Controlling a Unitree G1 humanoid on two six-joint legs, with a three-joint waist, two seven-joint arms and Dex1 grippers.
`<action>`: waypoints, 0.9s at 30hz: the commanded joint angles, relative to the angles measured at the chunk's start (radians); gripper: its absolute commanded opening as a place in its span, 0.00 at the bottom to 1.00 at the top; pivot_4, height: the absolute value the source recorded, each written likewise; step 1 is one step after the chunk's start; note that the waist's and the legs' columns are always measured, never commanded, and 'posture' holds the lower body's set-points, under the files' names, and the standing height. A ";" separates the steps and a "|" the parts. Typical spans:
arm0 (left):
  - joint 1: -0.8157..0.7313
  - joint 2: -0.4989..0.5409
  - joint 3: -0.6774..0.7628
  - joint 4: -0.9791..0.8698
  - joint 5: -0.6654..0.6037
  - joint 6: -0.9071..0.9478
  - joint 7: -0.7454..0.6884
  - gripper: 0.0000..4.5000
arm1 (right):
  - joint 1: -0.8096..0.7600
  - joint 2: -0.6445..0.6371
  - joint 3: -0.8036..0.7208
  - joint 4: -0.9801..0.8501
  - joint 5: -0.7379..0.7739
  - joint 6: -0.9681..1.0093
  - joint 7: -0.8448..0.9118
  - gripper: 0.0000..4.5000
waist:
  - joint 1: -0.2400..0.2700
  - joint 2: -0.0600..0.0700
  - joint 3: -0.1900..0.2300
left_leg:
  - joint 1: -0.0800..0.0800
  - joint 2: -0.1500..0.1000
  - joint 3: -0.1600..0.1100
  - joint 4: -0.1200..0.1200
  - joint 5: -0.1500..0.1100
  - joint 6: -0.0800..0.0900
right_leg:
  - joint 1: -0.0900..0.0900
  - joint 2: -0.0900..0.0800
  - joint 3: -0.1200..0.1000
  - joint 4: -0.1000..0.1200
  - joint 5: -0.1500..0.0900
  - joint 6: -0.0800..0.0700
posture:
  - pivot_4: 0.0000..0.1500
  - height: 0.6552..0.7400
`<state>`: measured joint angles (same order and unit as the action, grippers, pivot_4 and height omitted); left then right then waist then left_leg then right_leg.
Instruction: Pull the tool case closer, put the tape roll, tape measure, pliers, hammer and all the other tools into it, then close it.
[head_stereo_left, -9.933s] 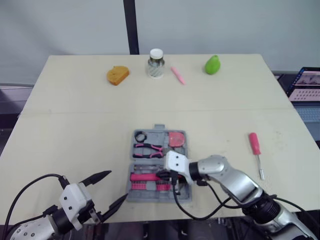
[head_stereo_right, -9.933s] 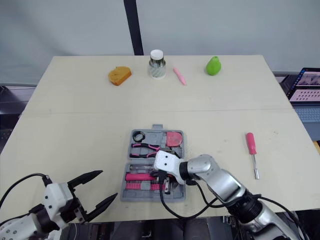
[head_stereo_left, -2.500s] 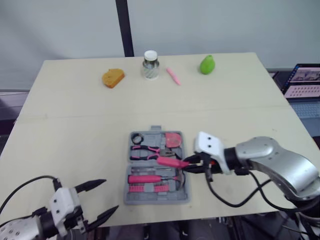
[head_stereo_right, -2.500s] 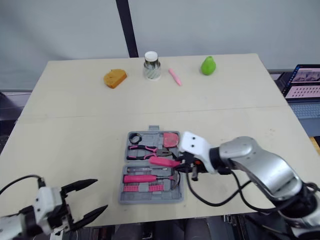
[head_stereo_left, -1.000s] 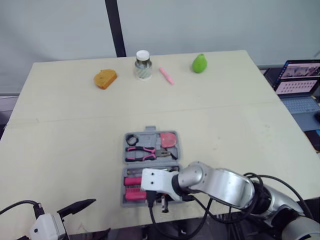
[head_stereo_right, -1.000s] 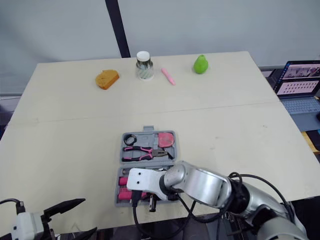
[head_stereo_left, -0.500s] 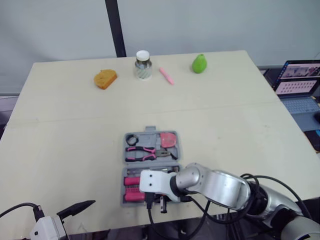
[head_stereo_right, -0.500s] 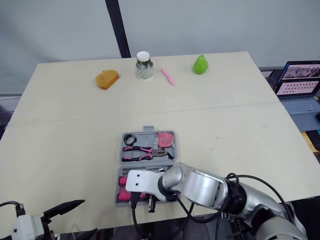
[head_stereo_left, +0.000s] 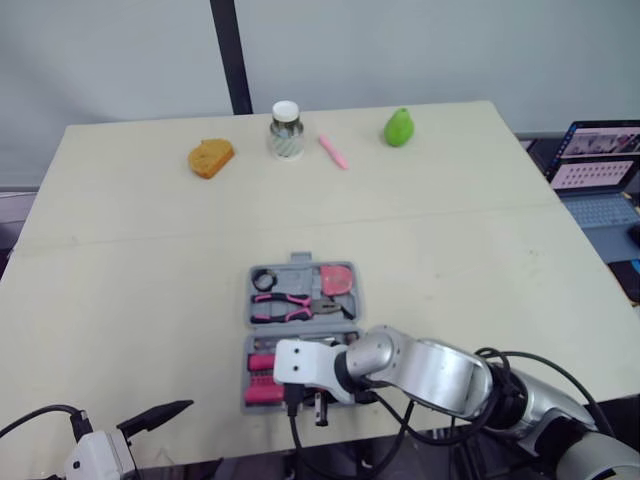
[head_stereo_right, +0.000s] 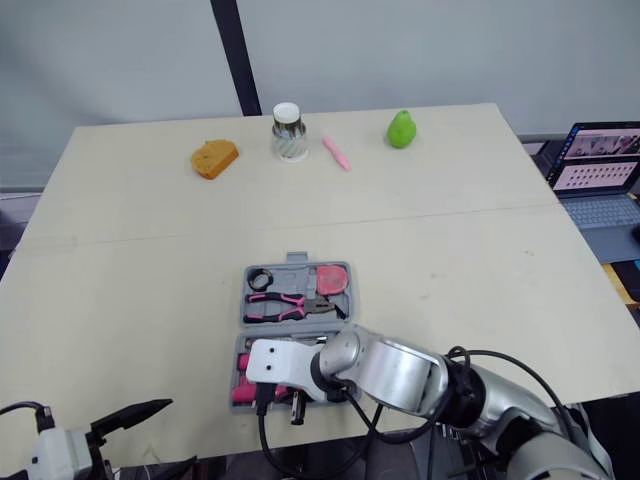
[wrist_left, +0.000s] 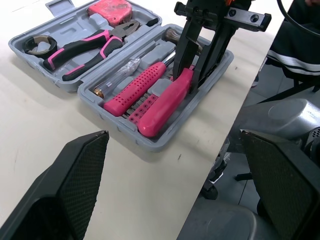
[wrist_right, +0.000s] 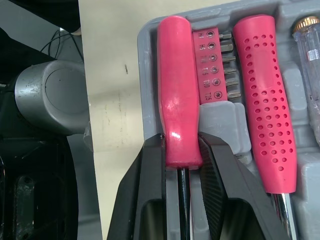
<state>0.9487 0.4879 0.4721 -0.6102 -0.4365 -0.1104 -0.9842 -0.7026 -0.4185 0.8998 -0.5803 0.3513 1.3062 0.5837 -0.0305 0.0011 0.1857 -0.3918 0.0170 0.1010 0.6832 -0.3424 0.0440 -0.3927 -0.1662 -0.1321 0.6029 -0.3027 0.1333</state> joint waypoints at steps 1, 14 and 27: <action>-0.001 0.005 0.000 0.005 0.002 -0.006 0.006 1.00 | -0.004 0.017 -0.005 -0.012 -0.005 -0.015 -0.010 0.41 | 0.000 0.000 0.000 | 0.000 0.000 0.000 0.000 0.000 0.000 | 0.000 0.000 0.000 0.000 0.000 0.000 | 1.00 1.00; -0.009 0.007 -0.010 0.002 0.004 -0.002 0.020 1.00 | 0.053 0.058 -0.215 -0.060 0.073 -0.041 -0.008 0.99 | 0.001 -0.002 -0.001 | 0.000 0.000 0.000 0.000 0.000 0.000 | 0.000 0.000 0.000 0.001 0.000 0.000 | 1.00 1.00; -0.025 0.014 -0.025 -0.001 0.009 0.002 0.028 1.00 | 0.322 -0.041 -0.174 0.024 -0.036 -0.532 0.113 0.02 | 0.000 -0.007 -0.004 | 0.001 0.000 0.002 0.000 0.000 0.000 | 0.000 0.001 0.000 0.003 0.000 0.000 | 1.00 1.00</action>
<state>0.9171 0.4982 0.4507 -0.6075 -0.4285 -0.1066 -0.9593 -0.3844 -0.4603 0.7084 -0.5563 0.3371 0.8295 0.6704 -0.0300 -0.0055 0.1818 -0.3905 0.0173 0.1036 0.6832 -0.3425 0.0443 -0.3923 -0.1655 -0.1320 0.6063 -0.3027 0.1333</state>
